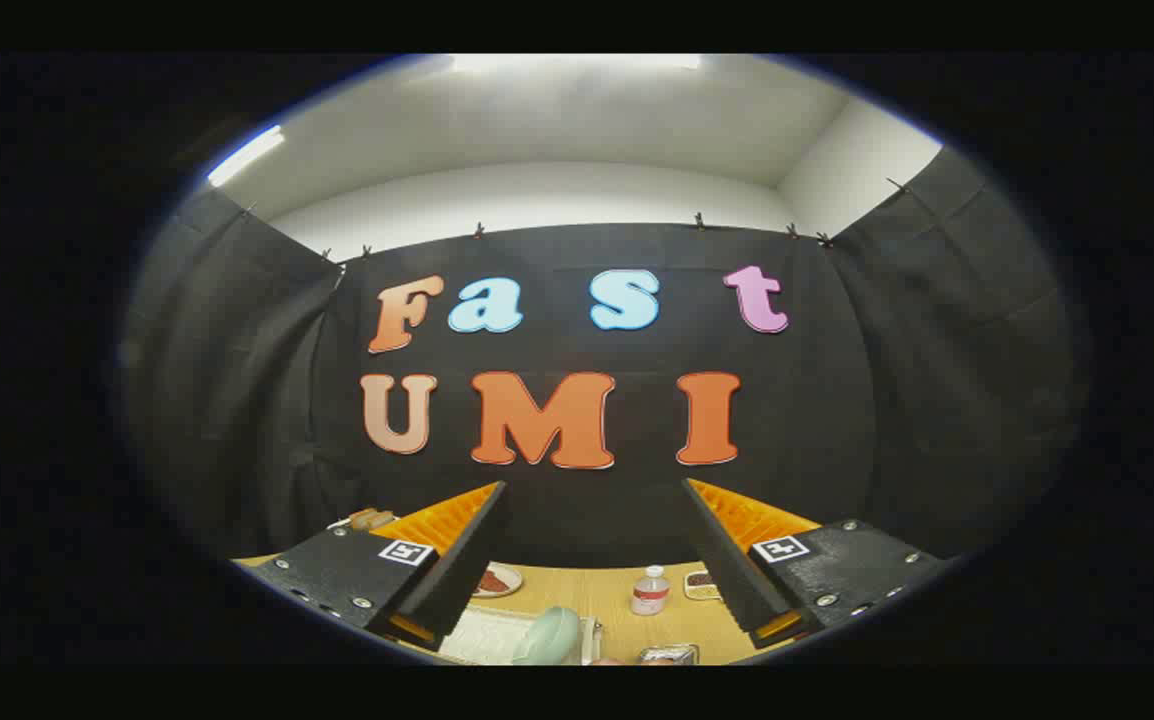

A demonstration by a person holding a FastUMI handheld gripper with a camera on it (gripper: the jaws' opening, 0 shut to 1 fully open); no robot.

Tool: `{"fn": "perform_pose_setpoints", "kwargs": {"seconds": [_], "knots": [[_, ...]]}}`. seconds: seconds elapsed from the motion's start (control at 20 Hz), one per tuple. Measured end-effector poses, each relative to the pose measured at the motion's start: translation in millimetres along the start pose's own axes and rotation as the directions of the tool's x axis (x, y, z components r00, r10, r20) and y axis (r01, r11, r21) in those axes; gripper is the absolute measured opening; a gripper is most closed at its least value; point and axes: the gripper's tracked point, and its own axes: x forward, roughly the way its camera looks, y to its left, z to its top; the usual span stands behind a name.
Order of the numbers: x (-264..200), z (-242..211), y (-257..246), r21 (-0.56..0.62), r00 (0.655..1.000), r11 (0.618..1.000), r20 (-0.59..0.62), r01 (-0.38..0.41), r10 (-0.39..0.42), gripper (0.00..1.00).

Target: Take the plate from the dish rack, then take the spoon from the basket and place it into the plate.

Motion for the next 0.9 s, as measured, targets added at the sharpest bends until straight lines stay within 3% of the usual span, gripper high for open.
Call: {"fn": "perform_pose_setpoints", "kwargs": {"seconds": [0.6,0.9], "knots": [[-4.3,22.3,13.4,0.022,0.998,0.998,-0.009,-0.067,0.067,1.00],[0.7,-10.7,19.3,0.052,0.990,0.996,-0.119,-0.074,0.080,1.00]]}}
